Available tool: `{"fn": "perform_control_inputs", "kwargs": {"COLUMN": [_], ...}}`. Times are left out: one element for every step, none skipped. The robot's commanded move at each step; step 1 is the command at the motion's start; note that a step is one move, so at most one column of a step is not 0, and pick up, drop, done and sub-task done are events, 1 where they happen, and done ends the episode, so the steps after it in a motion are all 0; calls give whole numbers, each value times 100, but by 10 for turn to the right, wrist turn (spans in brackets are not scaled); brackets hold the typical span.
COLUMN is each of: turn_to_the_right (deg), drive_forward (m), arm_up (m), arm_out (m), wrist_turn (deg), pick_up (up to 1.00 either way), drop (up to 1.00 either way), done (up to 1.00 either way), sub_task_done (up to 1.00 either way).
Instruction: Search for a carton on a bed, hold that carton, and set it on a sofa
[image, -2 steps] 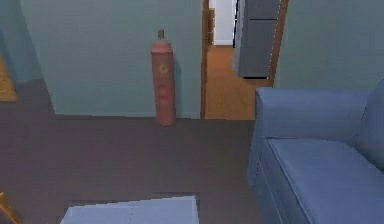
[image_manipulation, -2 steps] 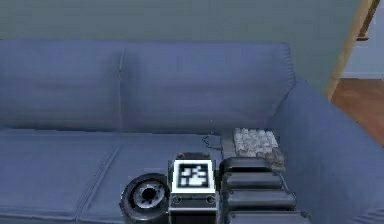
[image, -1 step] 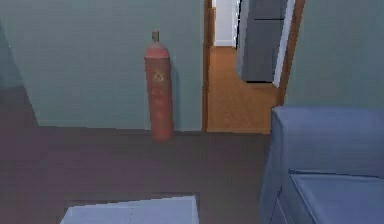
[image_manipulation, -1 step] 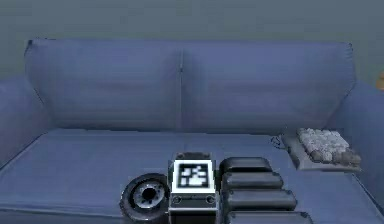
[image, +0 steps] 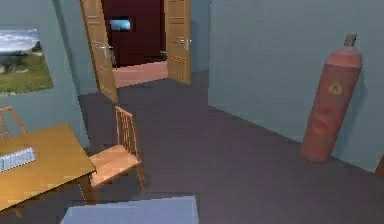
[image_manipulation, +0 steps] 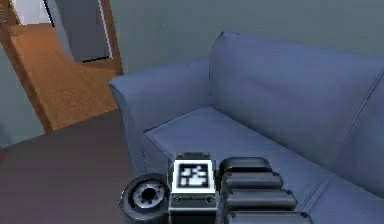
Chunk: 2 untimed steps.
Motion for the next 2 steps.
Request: {"fn": "perform_control_inputs", "kwargs": {"turn_to_the_right": [-420, 450], "drive_forward": [0, 0], "arm_up": [0, 0], "arm_out": [0, 0], "wrist_turn": [0, 0], "pick_up": [0, 0], "drop": [0, 0], "done": [0, 0], "sub_task_done": [0, 0]}}
